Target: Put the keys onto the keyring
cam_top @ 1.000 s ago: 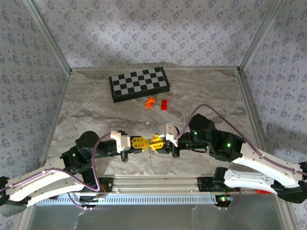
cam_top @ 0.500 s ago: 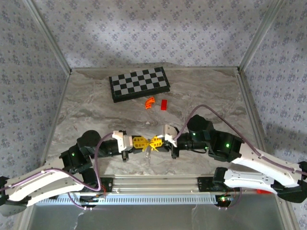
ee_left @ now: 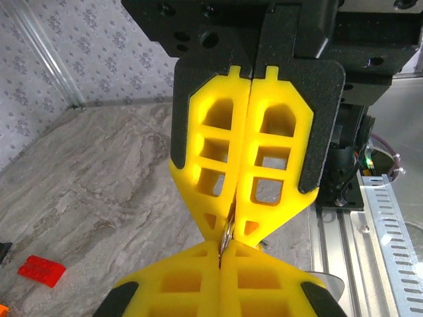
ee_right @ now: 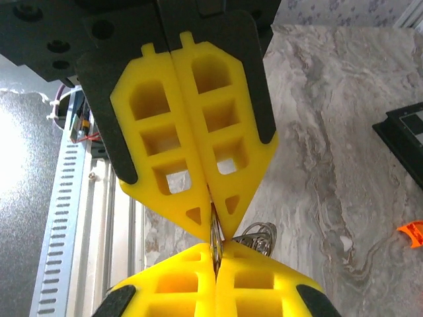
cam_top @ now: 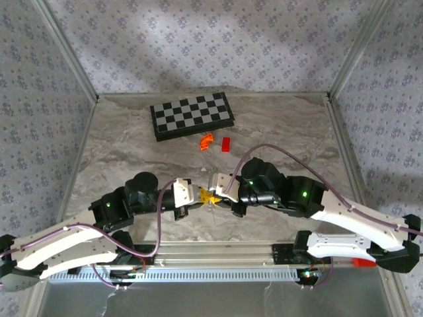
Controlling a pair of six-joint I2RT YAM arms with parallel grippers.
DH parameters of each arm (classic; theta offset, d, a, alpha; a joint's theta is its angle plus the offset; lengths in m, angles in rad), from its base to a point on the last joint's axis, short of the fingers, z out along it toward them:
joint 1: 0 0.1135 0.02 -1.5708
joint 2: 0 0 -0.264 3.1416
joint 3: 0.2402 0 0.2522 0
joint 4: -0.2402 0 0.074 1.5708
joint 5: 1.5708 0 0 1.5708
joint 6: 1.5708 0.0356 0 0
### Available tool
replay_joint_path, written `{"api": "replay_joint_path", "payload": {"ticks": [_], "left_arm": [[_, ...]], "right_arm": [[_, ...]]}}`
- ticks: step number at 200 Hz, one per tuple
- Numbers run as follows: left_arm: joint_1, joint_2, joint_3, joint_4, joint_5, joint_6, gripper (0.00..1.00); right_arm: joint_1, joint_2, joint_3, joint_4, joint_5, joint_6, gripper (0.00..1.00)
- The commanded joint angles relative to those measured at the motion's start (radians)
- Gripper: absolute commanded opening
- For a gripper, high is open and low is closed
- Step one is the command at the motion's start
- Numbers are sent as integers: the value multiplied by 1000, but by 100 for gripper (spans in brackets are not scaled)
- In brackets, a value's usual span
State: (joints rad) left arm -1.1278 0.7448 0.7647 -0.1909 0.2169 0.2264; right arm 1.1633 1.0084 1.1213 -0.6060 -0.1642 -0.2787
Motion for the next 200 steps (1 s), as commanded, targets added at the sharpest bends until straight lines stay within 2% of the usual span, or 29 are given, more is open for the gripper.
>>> {"api": "replay_joint_path", "payload": {"ticks": [1, 63, 82, 167, 200], "left_arm": [[-1, -33, -12, 163, 37, -28, 0], [-1, -70, -63, 363, 173, -97, 0], [-1, -73, -71, 390, 190, -111, 0], [-1, -67, -78, 389, 196, -121, 0], [-1, -66, -57, 302, 154, -89, 0]], "right_arm": [[12, -12, 31, 34, -22, -16, 3], [-5, -114, -45, 163, -125, 11, 23], [-14, -135, -60, 190, -141, 27, 24], [-26, -134, -61, 207, -146, 26, 0], [-25, -126, -56, 189, -122, 24, 0]]}}
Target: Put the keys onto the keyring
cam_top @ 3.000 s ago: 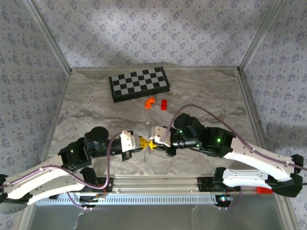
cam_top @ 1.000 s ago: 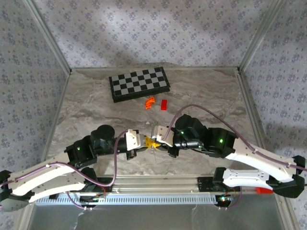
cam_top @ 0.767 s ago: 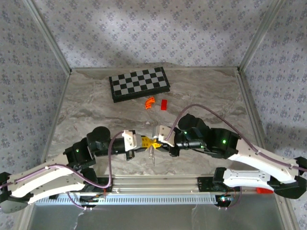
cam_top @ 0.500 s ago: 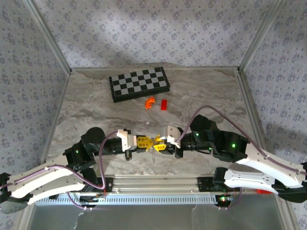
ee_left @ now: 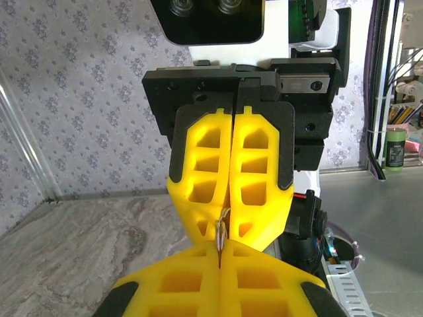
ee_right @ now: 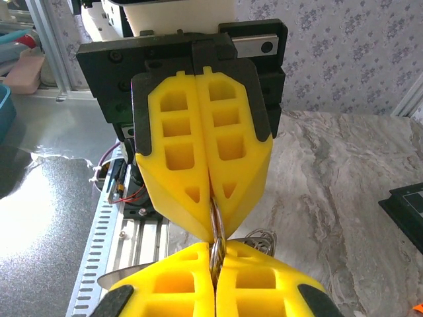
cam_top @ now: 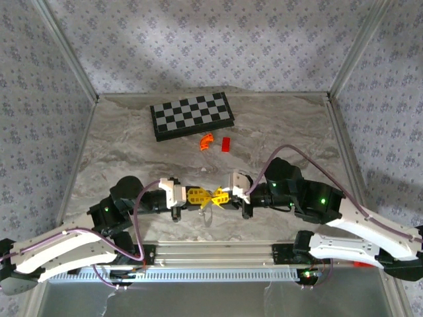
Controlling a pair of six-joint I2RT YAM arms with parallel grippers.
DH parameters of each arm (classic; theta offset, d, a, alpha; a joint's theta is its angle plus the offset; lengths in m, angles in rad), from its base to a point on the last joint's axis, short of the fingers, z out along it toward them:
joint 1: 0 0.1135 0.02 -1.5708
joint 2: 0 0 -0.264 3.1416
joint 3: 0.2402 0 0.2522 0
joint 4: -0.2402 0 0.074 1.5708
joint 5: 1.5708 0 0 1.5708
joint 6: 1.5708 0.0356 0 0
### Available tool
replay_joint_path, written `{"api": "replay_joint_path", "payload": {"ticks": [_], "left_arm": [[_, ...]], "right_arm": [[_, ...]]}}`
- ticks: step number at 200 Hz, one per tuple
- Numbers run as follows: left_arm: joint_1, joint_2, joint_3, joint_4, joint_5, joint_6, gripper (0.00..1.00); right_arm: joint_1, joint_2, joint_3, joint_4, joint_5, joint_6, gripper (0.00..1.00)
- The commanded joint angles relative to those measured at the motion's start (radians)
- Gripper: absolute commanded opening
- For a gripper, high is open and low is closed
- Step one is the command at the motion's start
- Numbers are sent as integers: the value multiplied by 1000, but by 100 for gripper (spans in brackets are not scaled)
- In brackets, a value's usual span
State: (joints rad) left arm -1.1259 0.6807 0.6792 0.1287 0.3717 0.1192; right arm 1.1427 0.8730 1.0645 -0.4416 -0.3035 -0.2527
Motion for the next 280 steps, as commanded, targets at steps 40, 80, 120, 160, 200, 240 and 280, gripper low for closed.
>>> {"api": "replay_joint_path", "payload": {"ticks": [40, 80, 120, 160, 200, 240, 280], "left_arm": [[-3, 6, 70, -188, -105, 76, 8], [-3, 12, 92, -275, -157, 110, 3], [-3, -1, 68, -237, -157, 105, 0], [-3, -42, 24, -98, -91, 60, 0], [-3, -76, 8, -28, -47, 35, 0], [-3, -86, 7, -18, -24, 22, 0], [-3, -87, 8, -21, -20, 22, 0]], "right_arm": [[9, 51, 38, -52, 55, -19, 0], [36, 100, 77, -120, 118, -49, 0], [54, 133, 103, -155, 157, -62, 0], [52, 99, 80, -125, 143, -34, 1], [42, 64, 53, -103, 139, -8, 7], [38, 49, 40, -100, 149, 8, 10], [37, 39, 32, -103, 174, 21, 17]]}}
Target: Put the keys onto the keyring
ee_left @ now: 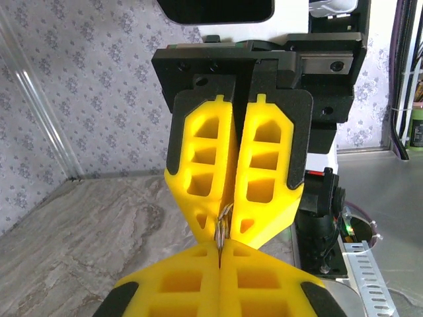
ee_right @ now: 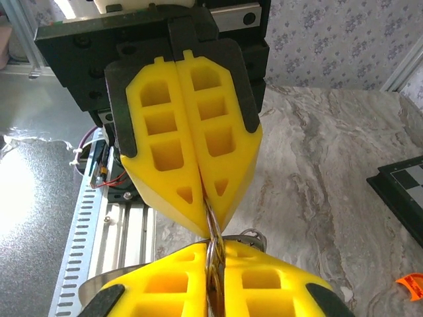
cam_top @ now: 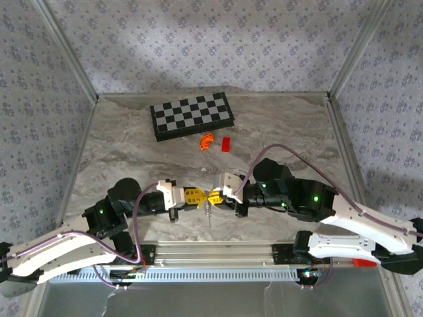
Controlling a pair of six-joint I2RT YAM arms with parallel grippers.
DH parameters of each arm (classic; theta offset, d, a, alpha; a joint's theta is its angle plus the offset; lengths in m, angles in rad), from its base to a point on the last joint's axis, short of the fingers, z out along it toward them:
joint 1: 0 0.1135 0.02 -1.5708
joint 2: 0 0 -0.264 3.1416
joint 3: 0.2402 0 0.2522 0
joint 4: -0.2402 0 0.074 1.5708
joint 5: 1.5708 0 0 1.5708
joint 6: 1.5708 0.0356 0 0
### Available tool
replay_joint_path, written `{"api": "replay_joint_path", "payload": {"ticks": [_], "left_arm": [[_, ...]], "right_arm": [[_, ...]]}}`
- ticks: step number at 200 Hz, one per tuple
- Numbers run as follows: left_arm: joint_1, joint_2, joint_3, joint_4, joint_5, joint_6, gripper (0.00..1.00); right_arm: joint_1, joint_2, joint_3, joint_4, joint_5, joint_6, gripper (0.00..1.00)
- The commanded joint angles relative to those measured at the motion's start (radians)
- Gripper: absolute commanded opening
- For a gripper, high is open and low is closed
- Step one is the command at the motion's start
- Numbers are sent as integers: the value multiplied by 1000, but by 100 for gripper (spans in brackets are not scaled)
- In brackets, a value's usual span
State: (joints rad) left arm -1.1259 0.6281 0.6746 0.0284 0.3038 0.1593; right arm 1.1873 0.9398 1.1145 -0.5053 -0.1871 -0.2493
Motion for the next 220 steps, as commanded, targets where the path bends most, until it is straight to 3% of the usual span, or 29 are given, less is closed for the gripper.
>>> {"api": "replay_joint_path", "payload": {"ticks": [1, 46, 101, 157, 220], "left_arm": [[-3, -34, 13, 79, 47, -19, 0], [-3, -28, 18, 74, 54, -16, 0], [-3, -37, 16, 89, 69, -22, 0], [-3, -36, 11, 93, 70, -21, 0], [-3, -44, 5, 91, 69, -16, 0]], "right_arm": [[-8, -27, -18, -39, 58, 17, 17], [-8, -41, -25, -27, 57, 21, 22], [-12, -37, -40, -31, 39, 22, 6], [-20, -24, -38, -38, 23, 27, 12], [-64, -44, -76, -30, -34, 53, 10]]}}
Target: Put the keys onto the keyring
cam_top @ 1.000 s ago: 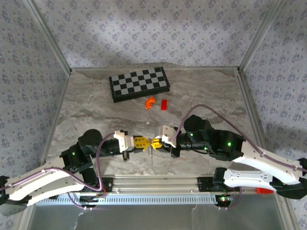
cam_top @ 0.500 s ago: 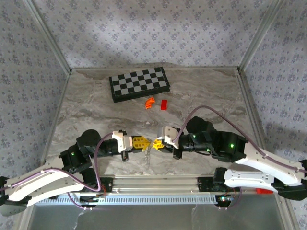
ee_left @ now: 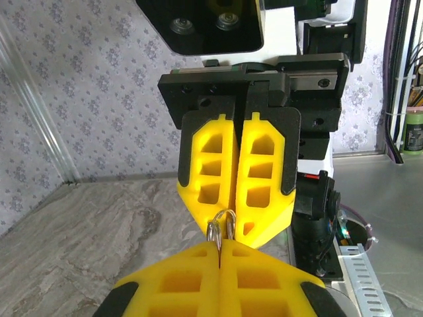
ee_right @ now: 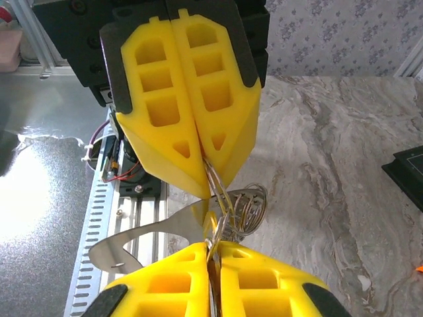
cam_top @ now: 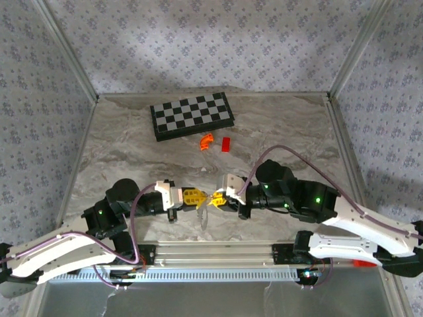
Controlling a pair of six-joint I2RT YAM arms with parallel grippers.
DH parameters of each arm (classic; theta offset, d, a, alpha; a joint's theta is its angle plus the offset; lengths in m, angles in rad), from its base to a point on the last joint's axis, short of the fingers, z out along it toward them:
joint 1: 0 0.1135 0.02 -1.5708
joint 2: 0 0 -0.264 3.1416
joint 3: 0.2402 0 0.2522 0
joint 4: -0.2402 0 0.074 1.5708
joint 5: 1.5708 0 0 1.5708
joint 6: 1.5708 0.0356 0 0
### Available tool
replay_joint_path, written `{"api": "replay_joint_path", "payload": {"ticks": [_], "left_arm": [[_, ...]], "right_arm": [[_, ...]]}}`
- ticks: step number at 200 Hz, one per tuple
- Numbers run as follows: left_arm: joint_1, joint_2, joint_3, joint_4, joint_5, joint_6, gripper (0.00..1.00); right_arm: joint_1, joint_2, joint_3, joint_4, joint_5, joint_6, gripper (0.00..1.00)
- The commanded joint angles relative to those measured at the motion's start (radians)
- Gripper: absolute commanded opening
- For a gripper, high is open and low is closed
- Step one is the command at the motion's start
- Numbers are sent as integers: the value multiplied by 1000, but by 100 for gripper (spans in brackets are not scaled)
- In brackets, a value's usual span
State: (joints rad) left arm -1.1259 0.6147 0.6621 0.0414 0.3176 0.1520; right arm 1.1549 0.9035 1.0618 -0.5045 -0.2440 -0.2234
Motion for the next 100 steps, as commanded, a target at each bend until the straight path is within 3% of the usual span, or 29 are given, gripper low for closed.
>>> {"api": "replay_joint_path", "payload": {"ticks": [1, 29, 71, 100], "left_arm": [[-3, -31, 18, 78, 55, -10, 0], [-3, -33, 16, 77, 55, -10, 0], [-3, -29, 16, 64, 60, -6, 0], [-3, -18, 24, 60, 85, -8, 0]], "right_arm": [[-33, -8, -23, -31, 23, 27, 10], [-38, 1, -22, -29, 29, 25, 14], [-38, -64, -34, 40, -7, 19, 39], [-35, -124, -66, 119, -47, 18, 43]]}}
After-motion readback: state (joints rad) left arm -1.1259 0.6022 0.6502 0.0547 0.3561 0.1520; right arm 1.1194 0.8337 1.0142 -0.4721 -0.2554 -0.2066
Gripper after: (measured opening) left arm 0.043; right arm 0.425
